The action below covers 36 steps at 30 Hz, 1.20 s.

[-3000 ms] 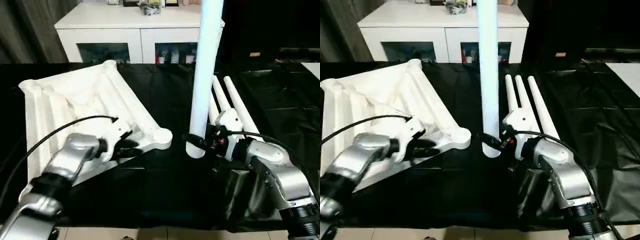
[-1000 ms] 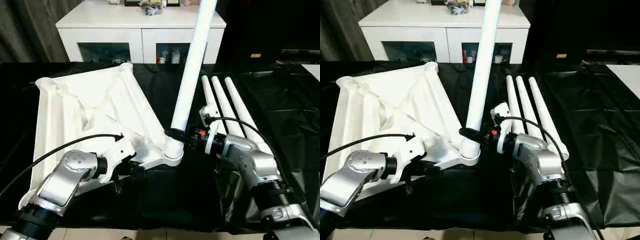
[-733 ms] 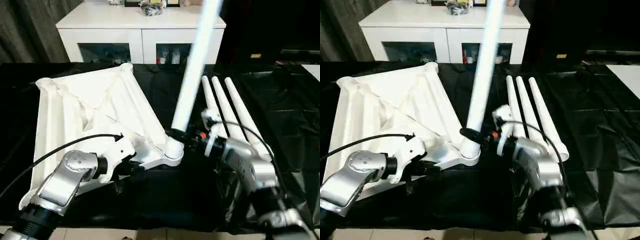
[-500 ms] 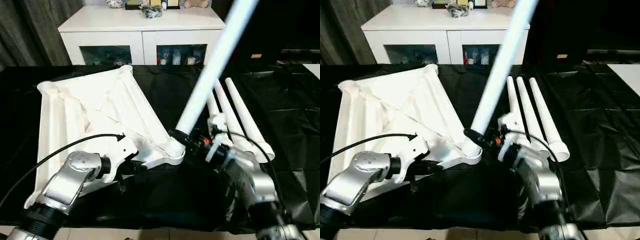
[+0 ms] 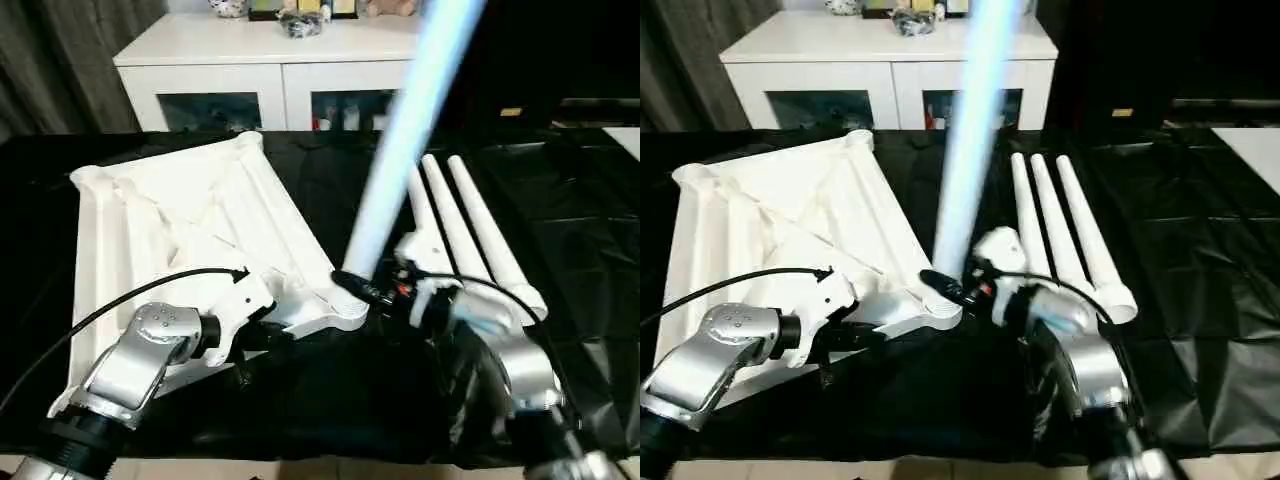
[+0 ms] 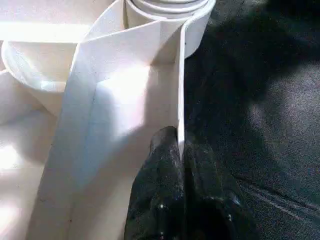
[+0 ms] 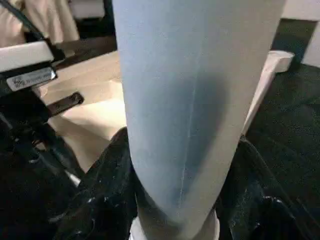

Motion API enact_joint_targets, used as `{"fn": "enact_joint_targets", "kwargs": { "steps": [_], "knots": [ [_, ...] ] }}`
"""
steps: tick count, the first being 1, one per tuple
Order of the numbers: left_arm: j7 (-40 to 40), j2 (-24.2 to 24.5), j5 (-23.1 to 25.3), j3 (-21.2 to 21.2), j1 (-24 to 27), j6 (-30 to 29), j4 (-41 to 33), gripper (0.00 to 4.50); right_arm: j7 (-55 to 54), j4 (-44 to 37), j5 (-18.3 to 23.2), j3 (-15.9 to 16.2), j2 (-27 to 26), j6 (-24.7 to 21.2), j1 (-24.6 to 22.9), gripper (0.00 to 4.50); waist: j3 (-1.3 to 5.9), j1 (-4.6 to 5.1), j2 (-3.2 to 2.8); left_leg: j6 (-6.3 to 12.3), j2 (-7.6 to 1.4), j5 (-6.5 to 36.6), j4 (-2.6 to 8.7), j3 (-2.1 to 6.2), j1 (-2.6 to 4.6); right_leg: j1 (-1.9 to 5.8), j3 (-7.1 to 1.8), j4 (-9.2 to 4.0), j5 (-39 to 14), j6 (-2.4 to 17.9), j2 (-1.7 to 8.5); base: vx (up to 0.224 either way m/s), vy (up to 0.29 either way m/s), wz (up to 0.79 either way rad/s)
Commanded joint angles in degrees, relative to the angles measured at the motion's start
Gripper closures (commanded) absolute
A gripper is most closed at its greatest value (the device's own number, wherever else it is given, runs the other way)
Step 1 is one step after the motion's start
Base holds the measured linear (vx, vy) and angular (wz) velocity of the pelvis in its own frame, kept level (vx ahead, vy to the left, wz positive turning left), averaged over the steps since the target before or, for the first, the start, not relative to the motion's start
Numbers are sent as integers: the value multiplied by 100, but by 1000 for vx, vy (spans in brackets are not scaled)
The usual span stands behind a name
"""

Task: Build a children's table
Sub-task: Insert table leg to table base, then rotate leg to tighten

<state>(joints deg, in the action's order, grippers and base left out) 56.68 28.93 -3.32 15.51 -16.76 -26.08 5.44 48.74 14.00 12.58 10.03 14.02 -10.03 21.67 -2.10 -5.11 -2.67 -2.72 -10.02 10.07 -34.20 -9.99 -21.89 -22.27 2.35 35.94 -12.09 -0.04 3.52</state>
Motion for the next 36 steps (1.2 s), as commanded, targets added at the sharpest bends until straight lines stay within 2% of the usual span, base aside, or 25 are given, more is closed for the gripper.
{"fn": "enact_joint_targets", "kwargs": {
  "steps": [1, 2, 3, 4, 7, 11, 14, 16, 17, 18, 21, 23, 24, 26, 27, 28, 29, 30, 32, 33, 34, 35, 36],
  "knots": [
    [-133, -66, -139, -140, -27, 72, -239, 450, 366, 244, -143, 464, 53, -538, -124, 266, 252, -21, 131, 69, -311, 1629, 496, 137, 105, 133, -270, -508, -1709, 992, 477, 0, 0, 0],
    [-137, -61, -141, -134, 4, 67, -278, 450, 461, 291, -114, 502, 101, -694, -32, 266, 252, -21, 131, 69, -311, 1629, 496, 137, 105, 133, -270, -508, -1709, 992, 477, 0, 0, 0],
    [-145, -61, -140, -123, 36, 56, -326, 450, 560, 339, -78, 531, 150, -832, 45, 266, 264, -27, 171, 96, -315, 1505, 489, 130, 108, 138, -265, -495, -1589, 1009, 474, 0, 0, 0],
    [-144, -62, -143, -114, 55, 46, -357, 450, 626, 390, -54, 544, 176, -892, 95, 266, 265, -31, 158, 95, -321, 1494, 487, 128, 114, 127, -266, -495, -1530, 1024, 475, 0, 0, 0],
    [-88, -39, -161, -65, 96, 41, -421, 450, 786, 640, -47, 588, 232, -1060, 245, 266, 264, -6, 197, 61, -312, 1503, 493, 118, 111, 136, -260, -484, -1282, 1073, 456, 0, 0, 0],
    [-62, -43, -134, -17, 120, 66, -421, 450, 840, 950, -107, 563, 212, -1102, 320, 266, 251, 8, 215, 19, -308, 1657, 496, 116, 122, 131, -266, -502, -1440, 1073, 465, 0, 0, 0],
    [-87, -81, -67, 15, 62, 108, -301, 450, 789, 1057, -204, 606, 218, -1070, 303, 266, 236, 11, 211, -43, -309, 1812, 509, 123, 139, 122, -274, -535, -1736, 1004, 472, 0, 0, 0],
    [-89, -96, -63, 21, 53, 114, -276, 450, 789, 973, -194, 630, 236, -1105, 240, 266, 209, 32, 201, -190, -315, 2251, 539, 152, 190, 98, -280, -585, -2250, 887, 471, 0, 0, 0],
    [-88, -101, -65, 23, 48, 113, -267, 450, 795, 944, -190, 637, 243, -1121, 218, 266, 219, 28, 206, -202, -314, 2258, 546, 156, 195, 104, -282, -584, -2238, 879, 471, 0, 0, 0],
    [-69, -99, -66, 34, 44, 124, -248, 450, 787, 915, -191, 647, 241, -1134, 187, 266, 227, 20, 172, -211, -315, 2220, 550, 157, 198, 102, -294, -580, -2125, 881, 471, 0, 0, 0],
    [-36, -93, -63, 58, 33, 149, -201, 450, 715, 937, -232, 648, 202, -1116, 154, 266, 240, 37, 179, -209, -308, 2147, 556, 148, 189, 118, -292, -569, -1841, 928, 450, 0, 0, 0],
    [-72, -155, -64, 33, -40, 121, -48, 450, 329, 1271, -391, 532, 24, -945, 265, 266, 243, 45, 184, -215, -301, 2162, 555, 140, 195, 107, -295, -569, -1810, 974, 451, 0, 0, 0],
    [-123, -192, -46, 13, -76, 104, 33, 450, 146, 1382, -419, 470, -54, -929, 316, 266, 227, 49, 177, -241, -292, 2279, 557, 144, 204, 95, -292, -595, -2035, 953, 456, 0, 0, 0],
    [-395, -323, 37, -56, -194, 27, 294, 450, -361, 1606, -505, 335, -260, -823, 435, 266, 166, 88, 182, -337, -277, 2734, 564, 168, 254, 37, -284, -680, -2843, 797, 475, 0, 0, 0],
    [-596, -420, 97, -93, -272, 5, 443, 450, -631, 1718, -525, 257, -373, -838, 499, 266, 140, 132, 200, -401, -264, 3005, 578, 218, 269, 31, -248, -734, -3488, 585, 493, -59, 0, -10],
    [-644, -443, 112, -101, -291, 0, 478, 450, -694, 1742, -529, 238, -400, -845, 513, 266, 122, 181, 194, -443, -253, 3250, 584, 266, 286, 28, -203, -787, -3964, 379, 504, -58, 8, -12],
    [-1050, -639, 227, -164, -428, -74, 701, 450, -1188, 1957, -595, 126, -583, -842, 628, 266, 129, 193, 186, -455, -249, 3356, 574, 279, 326, 4, -191, -822, -4110, 309, 507, -58, 8, -12],
    [-1373, -801, 318, -202, -529, -160, 842, 450, -1555, 2141, -641, 50, -723, -839, 726, 266, 118, 246, 179, -468, -242, 3549, 565, 299, 393, -28, -135, -879, -4222, 265, 498, -65, 15, -8],
    [-1937, -1078, 496, -243, -702, -376, 1047, 450, -2197, 2479, -705, -95, -965, -810, 914, 266, 113, 296, 163, -473, -230, 3794, 565, 320, 467, -26, -26, -949, -4198, 228, 471, -73, 27, -6],
    [-1937, -1078, 496, -243, -702, -376, 1047, 450, -2197, 2479, -705, -95, -965, -810, 914, 266, 111, 305, 121, -488, -243, 3919, 583, 334, 497, -18, 18, -959, -4101, 237, 459, -82, 44, -6],
    [-2065, -1144, 544, -242, -746, -430, 1095, 450, -2369, 2574, -717, -140, -1030, -805, 969, 266, 104, 347, 76, -494, -260, 4248, 660, 364, 491, 48, 135, -965, -3793, 210, 401, -70, 61, -10],
    [-2430, -1392, 607, -284, -864, -620, 1209, 450, -2771, 2845, -729, -254, -1198, -786, 1126, 266, 105, 375, 41, -517, -318, 4533, 814, 393, 382, 190, 199, -858, -3397, 245, 388, -70, 61, -10],
    [-2641, -1533, 652, -300, -935, -704, 1272, 450, -3019, 2993, -748, -312, -1286, -757, 1214, 266, 72, 367, -13, -557, -359, 4829, 951, 382, 321, 243, 265, -754, -3130, 284, 315, -114, 49, -6]
  ]
}}
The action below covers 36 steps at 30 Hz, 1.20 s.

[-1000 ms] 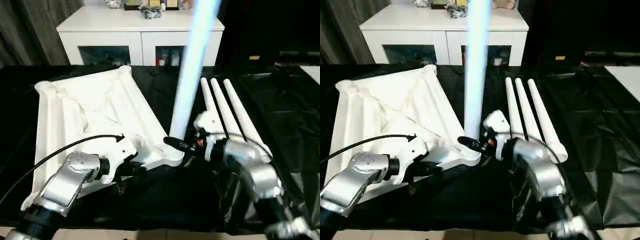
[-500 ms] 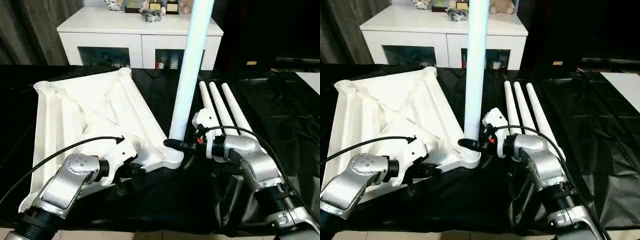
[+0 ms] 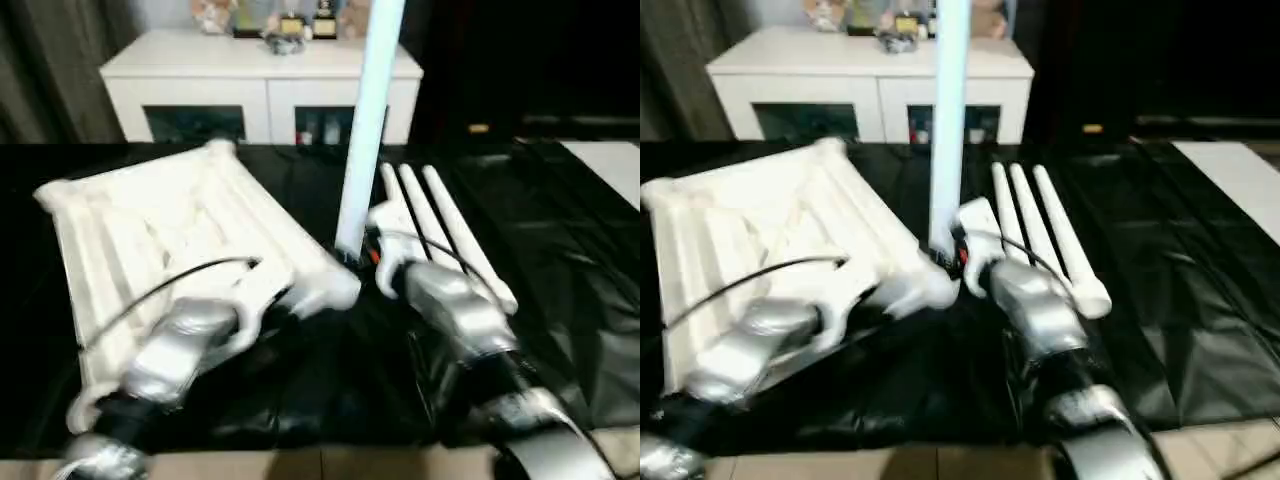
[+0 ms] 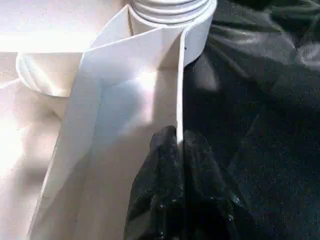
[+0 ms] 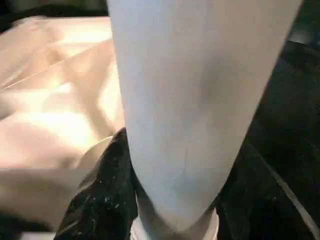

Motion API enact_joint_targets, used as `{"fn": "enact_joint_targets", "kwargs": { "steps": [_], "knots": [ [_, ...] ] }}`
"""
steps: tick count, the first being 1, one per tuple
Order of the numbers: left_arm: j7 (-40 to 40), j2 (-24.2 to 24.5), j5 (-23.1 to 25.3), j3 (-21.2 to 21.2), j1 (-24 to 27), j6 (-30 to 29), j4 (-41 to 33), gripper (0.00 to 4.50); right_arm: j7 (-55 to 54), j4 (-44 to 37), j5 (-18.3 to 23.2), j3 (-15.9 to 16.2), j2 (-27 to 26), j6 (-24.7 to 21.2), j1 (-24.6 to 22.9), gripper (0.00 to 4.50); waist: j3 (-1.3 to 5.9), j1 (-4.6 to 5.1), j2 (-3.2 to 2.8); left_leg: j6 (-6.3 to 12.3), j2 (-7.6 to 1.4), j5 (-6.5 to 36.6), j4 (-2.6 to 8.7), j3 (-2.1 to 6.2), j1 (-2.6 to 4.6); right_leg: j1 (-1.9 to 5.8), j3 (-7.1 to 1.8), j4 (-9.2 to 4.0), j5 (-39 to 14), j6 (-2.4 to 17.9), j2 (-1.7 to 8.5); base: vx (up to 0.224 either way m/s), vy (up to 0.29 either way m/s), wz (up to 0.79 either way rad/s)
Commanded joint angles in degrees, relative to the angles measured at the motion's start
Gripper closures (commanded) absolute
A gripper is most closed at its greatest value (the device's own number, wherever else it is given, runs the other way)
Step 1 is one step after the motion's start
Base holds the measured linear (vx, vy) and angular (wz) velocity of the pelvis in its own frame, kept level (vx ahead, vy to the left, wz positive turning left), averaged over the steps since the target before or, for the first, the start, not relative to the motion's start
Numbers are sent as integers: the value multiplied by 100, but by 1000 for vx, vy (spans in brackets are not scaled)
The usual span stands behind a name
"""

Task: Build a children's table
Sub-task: Rotate leg to tighten

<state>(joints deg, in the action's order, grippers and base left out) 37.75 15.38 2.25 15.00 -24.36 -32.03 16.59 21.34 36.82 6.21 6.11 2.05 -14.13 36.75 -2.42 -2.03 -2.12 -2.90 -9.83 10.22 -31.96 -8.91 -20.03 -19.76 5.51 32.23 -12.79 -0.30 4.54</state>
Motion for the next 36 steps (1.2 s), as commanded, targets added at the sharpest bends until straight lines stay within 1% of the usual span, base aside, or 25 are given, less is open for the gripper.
{"fn": "enact_joint_targets", "kwargs": {
  "steps": [1, 2, 3, 4, 5, 6, 7, 8, 9, 10, 13, 14, 17, 19, 20, 22, 25, 27, 29, 30, 32, 33, 34, 35, 36],
  "knots": [
    [-847, -243, 116, -256, -208, -146, 187, 450, -392, 780, -120, 55, -129, -332, -254, 266, 60, -101, -142, -645, -555, 5577, 1381, 67, -451, 491, 38, 760, -1827, 452, 15, -117, -7, 24],
    [-1195, -537, 225, -225, -362, -225, 310, 450, -881, 1091, -144, -75, -317, -220, -73, 266, 184, -608, -30, -398, -461, 4872, 1331, -398, -487, 388, -172, 1012, -1354, 335, -40, -117, -7, 24],
    [-1376, -742, 210, -257, -443, -251, 359, 450, -1221, 1229, -120, -185, -425, -229, 12, 266, 259, -250, 577, -428, -177, 2683, -224, -288, 558, -592, -599, -319, -4898, -70, 554, 23, -106, 26],
    [-1468, -845, 202, -279, -486, -261, 391, 450, -1396, 1309, -113, -246, -482, -228, 59, 266, 184, -228, 466, 31, 105, 567, -690, 295, 51, -300, -1012, -674, -5983, 251, 960, 91, -57, -20],
    [-1662, -1055, 187, -327, -568, -262, 439, 450, -1730, 1451, -100, -353, -591, -176, 140, 266, 218, -357, 334, -2, 153, 211, -620, 426, -225, 50, -992, -496, -5392, 410, 948, 91, -57, -20],
    [-1790, -1175, 189, -356, -621, -266, 476, 450, -1923, 1571, -111, -424, -661, -110, 204, 266, 122, -328, 365, -156, -40, 330, -338, 385, -302, 61, -746, -409, -4784, 427, 876, 53, 80, -28],
    [-1850, -1234, 194, -368, -648, -274, 480, 450, -1982, 1651, -148, -425, -706, -54, 248, 266, 254, -307, 243, -570, -198, 908, 108, 331, -93, -21, -464, -111, -2870, 604, 382, 0, 0, 0],
    [-1870, -1273, 193, -366, -658, -288, 456, 450, -2039, 1701, -155, -440, -752, -29, 277, 266, 324, -225, 150, -642, -348, 1821, 256, 364, 193, -194, -458, 54, -1260, 763, 192, 0, 0, 0],
    [-1895, -1296, 184, -387, -640, -334, 385, 450, -2141, 1814, -135, -506, -816, 41, 340, 266, 272, -164, 156, -610, -337, 2149, 303, 329, 128, -163, -468, 54, -948, 866, 190, -72, 3, 19],
    [-1907, -1291, 199, -392, -637, -363, 372, 450, -2170, 1890, -145, -539, -840, 74, 381, 266, 257, -92, 125, -519, -264, 2629, 386, 275, 38, -64, -482, -68, -1271, 953, 279, 0, 0, 0],
    [-1912, -1221, 239, -431, -613, -395, 391, 450, -2201, 1988, -147, -605, -879, 110, 446, 266, 238, -70, 192, -427, -234, 2736, 392, 251, -5, -68, -513, -184, -1831, 789, 333, 0, 0, 0],
    [-1896, -1160, 269, -436, -593, -406, 392, 450, -2175, 2026, -169, -593, -882, 127, 474, 266, 247, -78, 193, -384, -231, 2647, 396, 238, -7, -68, -525, -212, -1956, 735, 357, 0, 0, 0],
    [-1794, -1026, 287, -436, -539, -478, 351, 450, -2083, 2145, -159, -615, -918, 136, 553, 266, 262, -97, 215, -283, -241, 2124, 412, 192, -65, -45, -548, -209, -1668, 703, 364, 0, 0, 0],
    [-1730, -983, 269, -396, -512, -505, 317, 450, -2067, 2214, -159, -645, -950, 163, 597, 266, 244, -98, 212, -289, -249, 2185, 410, 159, -54, -83, -552, -232, -1869, 705, 367, 0, 0, 0],
    [-1716, -973, 266, -382, -504, -510, 304, 450, -2062, 2233, -170, -646, -956, 173, 609, 266, 231, -96, 202, -321, -246, 2321, 415, 155, -46, -102, -552, -260, -2151, 663, 375, 0, 0, 0],
    [-1612, -951, 248, -320, -466, -542, 268, 450, -1990, 2338, -160, -668, -980, 185, 678, 266, 239, -101, 221, -344, -252, 2318, 429, 156, -45, -108, -556, -291, -2375, 554, 387, 0, 0, 0],
    [-1179, -807, 187, -111, -404, -549, 129, 450, -1557, 2331, -141, -609, -970, 45, 745, 266, 240, -113, 220, -321, -261, 2241, 434, 142, -36, -127, -569, -306, -2322, 554, 390, 0, 0, 0],
    [-845, -609, 159, 46, -342, -572, -36, 450, -1135, 2233, -142, -502, -889, -87, 756, 266, 247, -112, 216, -306, -269, 2143, 452, 145, -63, -98, -563, -287, -2189, 573, 386, 0, 0, 0],
    [-316, -252, 152, 313, -240, -369, -260, 450, -452, 2096, -127, -363, -736, -291, 757, 266, 278, -84, 190, -291, -282, 1728, 456, 157, -130, -4, -541, -213, -1499, 697, 369, 0, 0, 0],
    [-316, -252, 152, 313, -240, -369, -260, 450, -452, 2096, -127, -363, -736, -291, 757, 266, 290, -79, 189, -273, -291, 1610, 449, 149, -121, 3, -536, -198, -1262, 751, 362, 56, -11, -9],
    [242, 223, -17, 367, -62, -462, -561, 450, 769, 1719, -161, 45, -319, -563, 614, 266, 305, -70, 186, -166, -290, 1217, 392, 109, -89, 30, -531, -133, -432, 1006, 337, 67, -11, -5],
    [242, 223, -17, 367, -62, -462, -561, 450, 769, 1719, -161, 45, -319, -563, 614, 266, 313, -77, 157, -145, -289, 1100, 381, 107, -91, 49, -527, -111, -240, 1084, 345, 69, -6, -5],
    [867, 662, -207, 374, 96, -297, -823, 450, 1820, 1462, -224, 387, 85, -666, 458, 266, 341, -74, 138, -61, -288, 780, 342, 99, -87, 85, -509, -57, 412, 1249, 317, 73, 2, -6],
    [867, 662, -207, 374, 96, -297, -823, 450, 1820, 1462, -224, 387, 85, -666, 458, 266, 352, -75, 133, -33, -290, 684, 324, 101, -81, 97, -499, -37, 627, 1283, 302, 73, 2, -6],
    [867, 662, -207, 374, 96, -297, -823, 450, 1820, 1462, -224, 387, 85, -666, 458, 266, 366, -68, 132, 15, -284, 427, 289, 66, -57, 91, -511, -5, 1109, 1381, 290, 74, 2, -4]
  ]
}}
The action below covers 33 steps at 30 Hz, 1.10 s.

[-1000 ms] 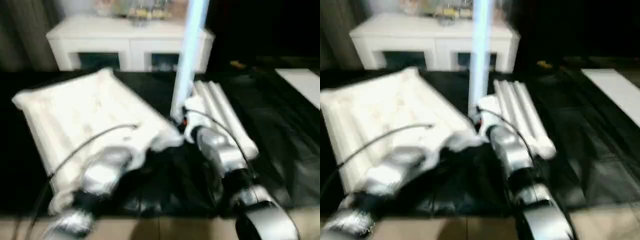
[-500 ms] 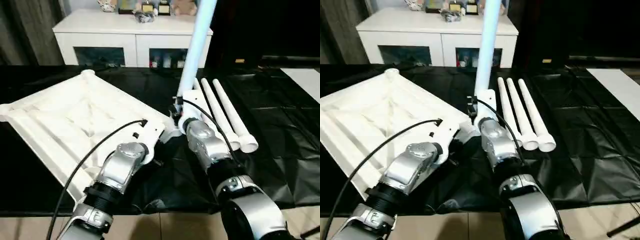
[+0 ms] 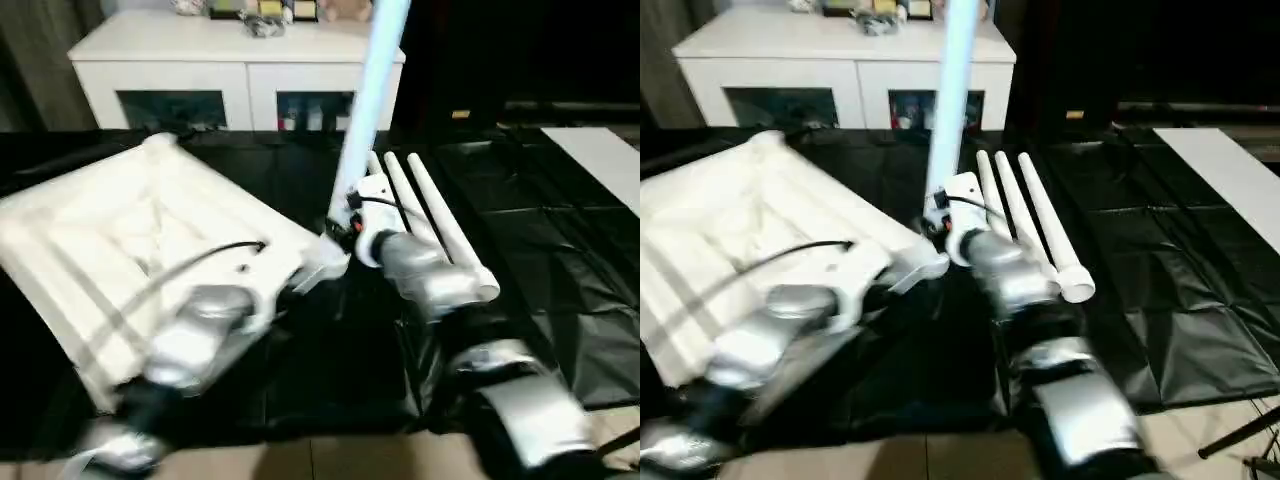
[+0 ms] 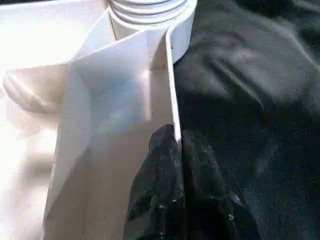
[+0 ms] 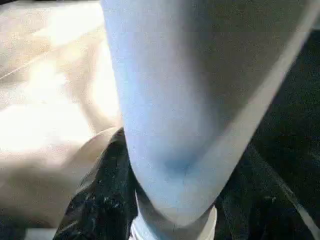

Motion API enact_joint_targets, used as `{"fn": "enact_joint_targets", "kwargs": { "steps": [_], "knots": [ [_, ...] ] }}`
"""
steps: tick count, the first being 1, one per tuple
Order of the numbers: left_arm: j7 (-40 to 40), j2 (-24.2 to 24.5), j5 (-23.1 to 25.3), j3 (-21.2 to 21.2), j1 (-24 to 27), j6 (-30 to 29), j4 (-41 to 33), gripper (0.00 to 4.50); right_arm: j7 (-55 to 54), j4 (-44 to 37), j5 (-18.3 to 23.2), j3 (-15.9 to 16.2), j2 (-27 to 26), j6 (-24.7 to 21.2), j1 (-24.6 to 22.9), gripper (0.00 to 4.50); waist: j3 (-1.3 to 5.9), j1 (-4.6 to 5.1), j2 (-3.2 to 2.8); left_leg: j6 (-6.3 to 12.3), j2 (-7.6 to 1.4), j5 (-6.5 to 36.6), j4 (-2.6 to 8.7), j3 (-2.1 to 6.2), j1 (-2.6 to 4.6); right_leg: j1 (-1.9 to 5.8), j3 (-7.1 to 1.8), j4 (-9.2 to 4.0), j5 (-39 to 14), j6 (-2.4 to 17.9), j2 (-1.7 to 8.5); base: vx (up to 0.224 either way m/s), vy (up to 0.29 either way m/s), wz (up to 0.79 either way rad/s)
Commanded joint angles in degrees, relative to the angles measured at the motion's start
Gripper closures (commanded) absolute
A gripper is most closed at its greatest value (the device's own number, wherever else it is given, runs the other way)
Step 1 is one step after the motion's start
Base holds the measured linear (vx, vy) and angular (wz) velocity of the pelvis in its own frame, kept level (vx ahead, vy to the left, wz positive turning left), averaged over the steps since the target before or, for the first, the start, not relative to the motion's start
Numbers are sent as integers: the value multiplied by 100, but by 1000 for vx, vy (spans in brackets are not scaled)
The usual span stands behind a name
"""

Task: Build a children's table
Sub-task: Rotate leg to tighten

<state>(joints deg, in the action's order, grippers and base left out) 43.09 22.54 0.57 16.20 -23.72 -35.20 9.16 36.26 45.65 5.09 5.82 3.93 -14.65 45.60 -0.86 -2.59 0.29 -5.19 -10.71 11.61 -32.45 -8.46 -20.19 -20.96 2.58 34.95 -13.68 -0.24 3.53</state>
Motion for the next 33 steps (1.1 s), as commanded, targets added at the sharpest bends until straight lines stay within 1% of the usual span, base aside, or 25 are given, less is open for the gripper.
{"fn": "enact_joint_targets", "kwargs": {
  "steps": [1, 2, 3, 4, 5, 7, 9, 10, 12, 13, 15, 16, 17, 20, 21, 23, 24, 25, 26, 27, 28, 30, 31, 32, 33],
  "knots": [
    [839, 271, -163, 282, 141, 264, -262, 450, 1011, 446, -185, 632, 172, -631, -531, 266, 211, -22, -112, 255, -186, 193, 325, 22, -24, 207, -210, -268, 1355, 1397, 373, 66, -3, -2],
    [1278, 539, -286, 320, 237, 443, -422, 450, 1429, 381, -237, 771, 364, -602, -592, 266, 215, -28, -94, 310, -183, 103, 311, 21, -26, 245, -203, -259, 1540, 1452, 376, 66, -3, -2],
    [1335, 577, -305, 324, 250, 451, -445, 450, 1483, 375, -246, 787, 390, -598, -598, 266, 210, -23, -97, 332, -178, 106, 310, 11, -43, 257, -208, -250, 1596, 1453, 377, 55, -6, -2],
    [1804, 897, -450, 349, 353, 561, -622, 450, 1956, 310, -329, 945, 623, -539, -649, 266, 217, -19, -107, 332, -197, 115, 309, 3, -4, 237, -211, -240, 1704, 1482, 376, 0, 0, 0],
    [1964, 1032, -518, 342, 385, 540, -689, 450, 2200, 230, -352, 1031, 739, -517, -680, 266, 222, -9, -93, 356, -201, 139, 306, -3, 10, 249, -205, -235, 1733, 1526, 366, 0, 0, 0],
    [2081, 1181, -562, 313, 399, 509, -717, 450, 2558, 113, -359, 1141, 901, -499, -720, 266, 209, -34, -91, 359, -223, 210, 318, -16, 34, 238, -200, -241, 1630, 1553, 362, 0, 0, 0],
    [2095, 1260, -561, 256, 381, 529, -653, 450, 2845, 32, -377, 1248, 1035, -446, -750, 266, 182, -84, -89, 274, -247, 509, 347, -31, 71, 212, -206, -273, 1143, 1587, 369, 0, 0, 0],
    [2136, 1346, -570, 201, 369, 576, -574, 450, 3086, -78, -403, 1369, 1147, -434, -797, 266, 169, -97, -100, 187, -262, 731, 372, -35, 90, 188, -213, -294, 800, 1587, 382, 0, 0, 0],
    [2150, 1368, -575, 193, 367, 583, -561, 450, 3141, -125, -409, 1401, 1179, -446, -816, 266, 167, -105, -86, 120, -268, 868, 386, -28, 93, 197, -216, -304, 541, 1562, 385, 0, 0, 0],
    [2168, 1396, -561, 195, 362, 630, -534, 450, 3108, -119, -468, 1433, 1171, -409, -838, 266, 142, -107, -84, 37, -271, 1101, 412, -32, 95, 171, -230, -331, 196, 1525, 390, 0, 0, 0],
    [2174, 1405, -557, 198, 361, 654, -523, 450, 3086, -100, -493, 1435, 1156, -386, -843, 266, 139, -106, -83, -18, -268, 1233, 425, -32, 95, 164, -248, -348, -82, 1480, 400, 0, 0, 0],
    [2169, 1400, -553, 197, 356, 671, -508, 450, 2961, -41, -519, 1403, 1093, -367, -842, 266, 142, -107, -84, -31, -267, 1224, 425, -30, 94, 163, -251, -350, -109, 1467, 402, 0, 0, 0],
    [2145, 1379, -567, 194, 351, 668, -508, 450, 2815, -8, -530, 1357, 1030, -357, -854, 266, 144, -101, -62, -43, -266, 1209, 428, -28, 84, 165, -254, -351, -136, 1438, 399, 0, 0, 0],
    [2003, 1254, -548, 185, 318, 605, -462, 450, 2199, 82, -531, 1153, 817, -402, -884, 266, 141, -95, -70, -75, -251, 1094, 425, -30, 71, 155, -263, -349, -81, 1386, 399, 0, 0, 0],
    [1919, 1208, -519, 187, 302, 594, -415, 450, 1981, 92, -514, 1097, 764, -423, -898, 266, 130, -87, -69, -89, -248, 1151, 437, -26, 64, 157, -264, -359, -157, 1374, 400, 0, 0, 0],
    [1705, 1095, -447, 187, 262, 558, -289, 450, 1448, 133, -482, 939, 626, -469, -915, 266, 84, -64, -64, -175, -250, 1561, 475, -17, 79, 126, -273, -408, -756, 1291, 405, 0, 0, 0],
    [1523, 996, -394, 176, 233, 506, -204, 450, 1019, 188, -440, 773, 505, -485, -908, 267, 33, -48, -54, -261, -255, 2002, 510, -6, 109, 86, -288, -475, -1498, 1168, 421, 0, 0, 0],
    [1332, 884, -353, 155, 207, 420, -138, 450, 587, 256, -384, 591, 380, -545, -886, 267, 9, -33, -71, -364, -256, 2437, 524, 25, 174, 29, -302, -538, -2285, 1002, 450, 0, 0, 0],
    [1111, 761, -304, 130, 177, 340, -77, 450, 171, 331, -354, 442, 270, -561, -855, 267, 9, -33, -71, -364, -256, 2437, 524, 25, 174, 29, -302, -538, -2285, 1002, 450, -54, -4, -4],
    [808, 574, -269, 64, 140, 186, -6, 450, -282, 440, -313, 279, 155, -561, -809, 267, -9, 19, -65, -457, -245, 2845, 553, 93, 183, 15, -291, -598, -3012, 744, 471, -59, 7, -12],
    [569, 392, -273, 5, 111, 7, 35, 450, -685, 557, -243, 118, 44, -552, -759, 267, -1, 48, -61, -475, -233, 2947, 572, 134, 172, 29, -271, -615, -3178, 613, 466, -80, 16, -18],
    [363, 215, -285, -57, 86, -172, 70, 450, -1059, 669, -165, -36, -62, -536, -711, 267, 18, 70, -73, -446, -226, 3039, 563, 152, 194, -11, -274, -642, -3085, 587, 460, 0, 0, 0],
    [136, 26, -246, -81, 55, -285, 111, 450, -1466, 797, -82, -195, -164, -497, -654, 267, 19, 85, -78, -416, -224, 3050, 564, 151, 178, -13, -279, -641, -2976, 606, 449, 0, 0, 0],
    [-62, -156, -207, -89, 22, -348, 167, 450, -1829, 900, -35, -308, -259, -456, -607, 267, 15, 99, -74, -417, -226, 3061, 565, 145, 183, -31, -284, -641, -2936, 617, 443, 0, 0, 0],
    [-487, -566, -154, -129, -52, -450, 300, 450, -2467, 1107, 134, -571, -480, -424, -506, 267, 10, 106, -76, -431, -221, 3059, 549, 115, 218, -76, -295, -654, -2884, 646, 435, 0, 0, 0]
  ]
}}
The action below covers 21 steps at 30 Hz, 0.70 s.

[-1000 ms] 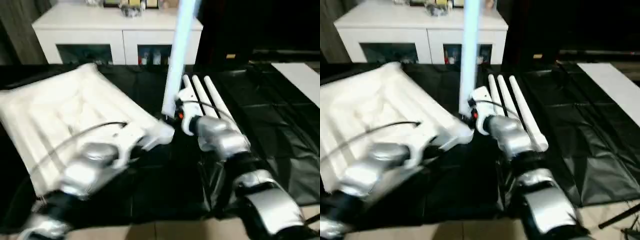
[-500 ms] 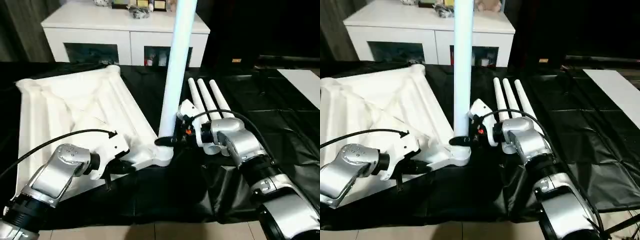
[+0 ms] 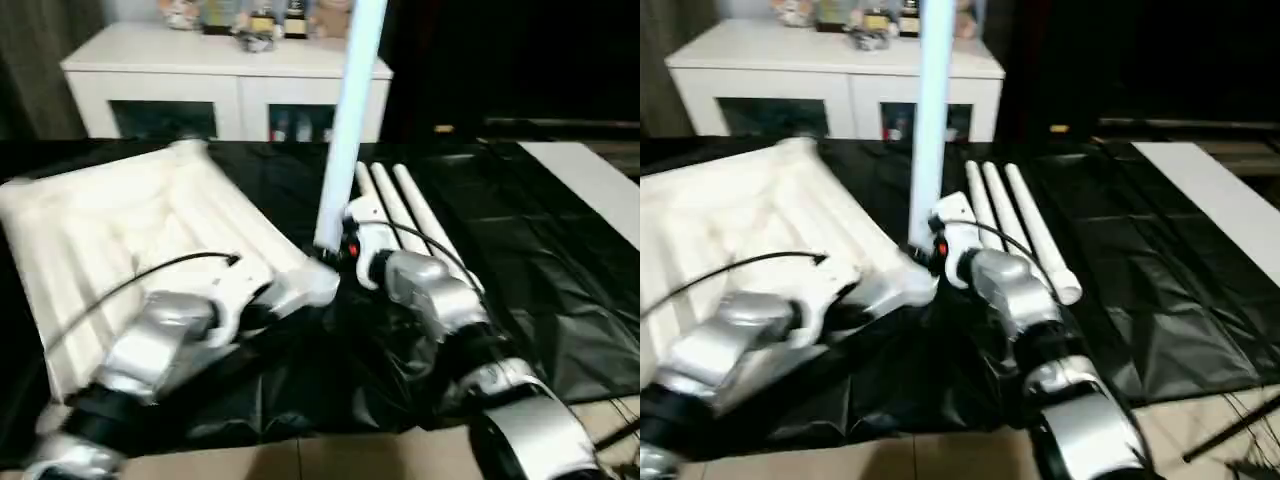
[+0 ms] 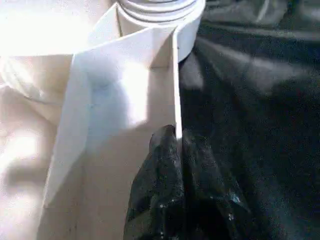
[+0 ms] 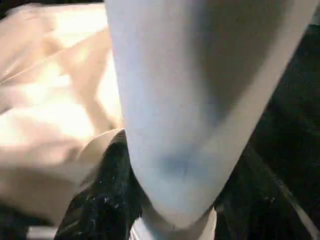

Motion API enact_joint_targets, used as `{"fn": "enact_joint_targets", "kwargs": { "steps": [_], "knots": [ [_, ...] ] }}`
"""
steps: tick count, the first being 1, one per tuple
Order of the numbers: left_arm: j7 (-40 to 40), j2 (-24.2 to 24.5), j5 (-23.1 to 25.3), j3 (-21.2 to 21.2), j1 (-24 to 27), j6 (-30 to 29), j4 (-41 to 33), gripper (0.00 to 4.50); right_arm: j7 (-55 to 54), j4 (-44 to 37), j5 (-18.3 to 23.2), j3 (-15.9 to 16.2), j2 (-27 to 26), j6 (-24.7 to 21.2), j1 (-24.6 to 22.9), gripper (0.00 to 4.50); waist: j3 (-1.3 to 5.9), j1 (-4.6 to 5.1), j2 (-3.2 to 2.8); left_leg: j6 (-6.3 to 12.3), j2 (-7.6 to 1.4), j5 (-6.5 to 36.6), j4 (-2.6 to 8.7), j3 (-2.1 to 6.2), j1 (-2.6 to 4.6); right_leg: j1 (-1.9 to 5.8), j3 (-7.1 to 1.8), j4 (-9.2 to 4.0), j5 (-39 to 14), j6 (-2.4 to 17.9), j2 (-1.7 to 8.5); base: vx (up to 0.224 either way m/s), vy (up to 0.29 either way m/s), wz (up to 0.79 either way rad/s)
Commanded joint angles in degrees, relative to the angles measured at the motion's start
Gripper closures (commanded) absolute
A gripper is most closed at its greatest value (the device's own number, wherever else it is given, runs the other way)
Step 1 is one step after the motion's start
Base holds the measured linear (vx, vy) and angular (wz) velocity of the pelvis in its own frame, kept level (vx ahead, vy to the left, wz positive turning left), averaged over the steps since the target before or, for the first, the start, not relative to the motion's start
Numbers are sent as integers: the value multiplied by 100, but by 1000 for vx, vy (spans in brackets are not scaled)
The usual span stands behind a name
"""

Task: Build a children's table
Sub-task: Rotate leg to tighten

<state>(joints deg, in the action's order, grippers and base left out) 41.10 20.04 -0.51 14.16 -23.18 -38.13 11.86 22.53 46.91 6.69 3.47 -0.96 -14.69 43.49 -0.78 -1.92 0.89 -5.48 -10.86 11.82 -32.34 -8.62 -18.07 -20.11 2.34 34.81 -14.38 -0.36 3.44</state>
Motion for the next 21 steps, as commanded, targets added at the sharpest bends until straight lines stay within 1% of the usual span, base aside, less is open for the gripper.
{"fn": "enact_joint_targets", "kwargs": {
  "steps": [1, 2, 3, 4, 5, 6, 8, 10, 11, 12, 13, 14, 15, 18, 19, 20, 21],
  "knots": [
    [-588, -646, -9, 65, -168, -215, 135, 450, -1534, 1128, 118, -544, -180, -416, -220, 267, 26, 6, -131, -385, -192, 3013, 515, 133, 49, -172, -267, -649, -2784, 650, 439, 0, 0, 0],
    [-659, -741, 5, 77, -189, -229, 165, 450, -1661, 1168, 155, -602, -241, -414, -197, 267, 29, 31, -122, -377, -196, 2974, 523, 114, 32, -174, -289, -636, -2679, 653, 430, 0, 0, 0],
    [-659, -741, 5, 77, -189, -229, 165, 450, -1661, 1168, 155, -602, -241, -414, -197, 267, 36, 33, -120, -381, -194, 2913, 522, 124, 9, -160, -280, -617, -2578, 654, 426, 0, 0, 0],
    [-927, -1116, 44, 127, -263, -285, 240, 450, -2121, 1315, 317, -833, -477, -426, -103, 267, 47, 22, -113, -364, -195, 2802, 535, 120, -36, -126, -278, -602, -2347, 627, 416, 0, 0, 0],
    [-1044, -1270, 68, 160, -287, -313, 255, 450, -2289, 1374, 354, -896, -568, -407, -63, 267, 43, 17, -104, -370, -197, 2738, 535, 106, -36, -146, -281, -595, -2172, 638, 404, 0, 0, 0],
    [-1145, -1372, 80, 163, -299, -319, 262, 450, -2410, 1414, 359, -923, -622, -381, -36, 267, 44, 13, -98, -368, -198, 2744, 530, 98, -17, -162, -281, -595, -2136, 637, 397, 0, 0, 0],
    [-1276, -1487, 76, 155, -299, -373, 235, 450, -2600, 1502, 332, -935, -701, -325, 22, 267, 46, 1, -96, -332, -188, 2700, 532, 93, -48, -144, -290, -595, -2091, 590, 405, 0, 0, 0],
    [-1331, -1515, 77, 134, -276, -418, 196, 450, -2707, 1556, 298, -938, -746, -299, 65, 267, 49, -8, -65, -307, -182, 2622, 531, 79, -57, -147, -290, -597, -2024, 550, 395, 0, 0, 0],
    [-1338, -1497, 103, 129, -249, -446, 162, 450, -2718, 1583, 283, -945, -774, -281, 86, 267, 54, -13, -74, -305, -182, 2604, 533, 80, -62, -141, -292, -588, -2003, 545, 398, 0, 0, 0],
    [-1367, -1489, 127, 105, -238, -459, 158, 450, -2752, 1622, 270, -967, -794, -266, 106, 267, 50, -8, -56, -291, -181, 2575, 540, 77, -79, -137, -290, -596, -2028, 526, 398, 0, 0, 0],
    [-1375, -1468, 144, 81, -229, -469, 154, 450, -2782, 1655, 260, -987, -810, -258, 121, 267, 53, -18, -68, -285, -181, 2528, 541, 77, -85, -133, -293, -603, -2059, 496, 403, 0, 0, 0],
    [-1374, -1451, 150, 66, -227, -474, 154, 450, -2791, 1670, 258, -994, -817, -261, 128, 267, 53, -15, -48, -281, -185, 2509, 541, 74, -85, -138, -293, -606, -2064, 484, 403, 0, 0, 0],
    [-1385, -1426, 159, 42, -223, -481, 154, 450, -2791, 1692, 243, -1003, -830, -262, 140, 267, 54, -16, -60, -289, -188, 2460, 552, 83, -102, -125, -292, -596, -2031, 472, 402, 0, 0, 0],
    [-1407, -1400, 169, 2, -205, -534, 115, 450, -2750, 1774, 180, -982, -853, -250, 194, 267, 55, -10, -64, -322, -193, 2445, 554, 80, -110, -133, -290, -597, -1972, 477, 402, 0, 0, 0],
    [-1412, -1384, 170, -5, -201, -534, 118, 450, -2629, 1774, 195, -968, -865, -221, 214, 267, 53, -5, -56, -324, -193, 2454, 554, 79, -111, -136, -289, -598, -1973, 476, 399, 0, 0, 0],
    [-1414, -1371, 170, -9, -198, -532, 121, 450, -2533, 1771, 209, -959, -874, -202, 230, 267, 50, 1, -67, -334, -194, 2508, 558, 84, -117, -139, -286, -598, -2012, 475, 398, 0, 0, 0],
    [-1392, -1324, 164, -9, -188, -523, 114, 450, -2284, 1743, 218, -902, -878, -185, 280, 232, 48, 11, -66, -335, -192, 2573, 557, 86, -118, -149, -284, -612, -2091, 460, 399, 0, 0, 0]
  ]
}}
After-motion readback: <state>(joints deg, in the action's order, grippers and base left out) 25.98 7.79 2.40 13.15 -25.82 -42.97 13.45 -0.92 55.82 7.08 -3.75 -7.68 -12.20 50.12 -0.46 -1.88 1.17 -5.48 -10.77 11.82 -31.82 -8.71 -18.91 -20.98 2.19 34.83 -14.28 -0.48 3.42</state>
